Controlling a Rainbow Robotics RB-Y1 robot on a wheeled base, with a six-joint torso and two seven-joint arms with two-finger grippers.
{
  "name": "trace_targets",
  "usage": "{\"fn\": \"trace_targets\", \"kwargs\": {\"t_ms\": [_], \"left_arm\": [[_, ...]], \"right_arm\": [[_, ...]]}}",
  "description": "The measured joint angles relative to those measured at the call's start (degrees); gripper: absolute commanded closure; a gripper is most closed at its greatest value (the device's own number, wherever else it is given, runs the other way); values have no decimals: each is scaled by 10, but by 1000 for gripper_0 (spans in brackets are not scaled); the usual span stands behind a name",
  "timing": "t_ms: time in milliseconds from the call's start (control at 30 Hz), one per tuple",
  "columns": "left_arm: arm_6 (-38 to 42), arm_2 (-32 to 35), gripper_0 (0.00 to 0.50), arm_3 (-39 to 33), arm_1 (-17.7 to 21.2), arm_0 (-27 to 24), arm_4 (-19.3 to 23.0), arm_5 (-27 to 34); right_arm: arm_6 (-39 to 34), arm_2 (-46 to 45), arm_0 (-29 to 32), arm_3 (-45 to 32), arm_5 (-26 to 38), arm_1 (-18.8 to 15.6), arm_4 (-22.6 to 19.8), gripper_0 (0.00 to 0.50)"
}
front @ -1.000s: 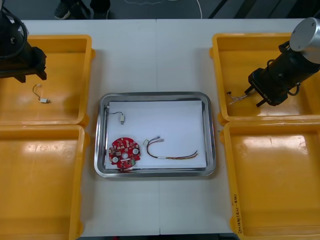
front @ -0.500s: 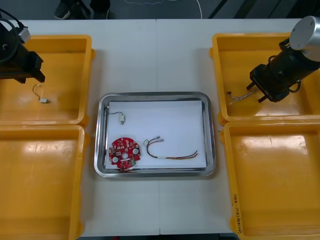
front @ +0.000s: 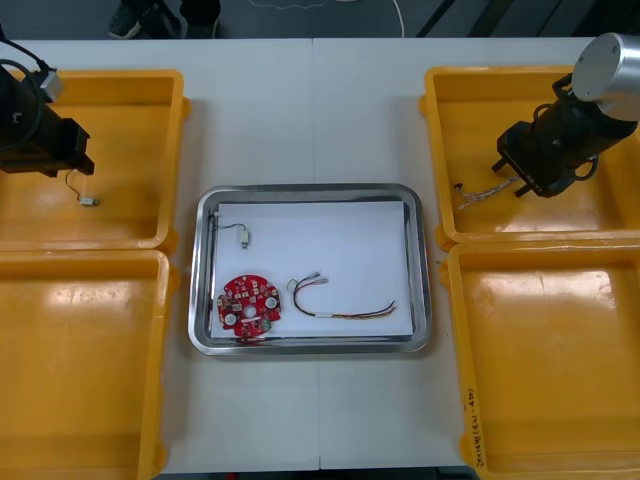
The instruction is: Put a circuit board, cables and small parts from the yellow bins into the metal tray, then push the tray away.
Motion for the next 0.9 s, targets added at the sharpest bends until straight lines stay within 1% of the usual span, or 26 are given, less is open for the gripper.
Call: {"fn": "trace_targets", "kwargs": {"t_ms": [100,233,400,633,900], "left_arm": [[-1,0,0,0,0,10,1,-7],[-14,0,0,0,0,20,2,-12],[-37,0,0,0,0,31,1,-30],[-38,0,0,0,-4,40,-11,-38],[-38,0,0,0,-18,40,-26,-40]], "right_arm": [[-4,7,0,0,-4,0,0,0],[-32,8,0,0,-8,1,0,0],[-32,8,0,1,-21,3,0,0],[-32,28,0,0,-37,3,0,0],[-32,34,0,0,-39,3,0,0]]}}
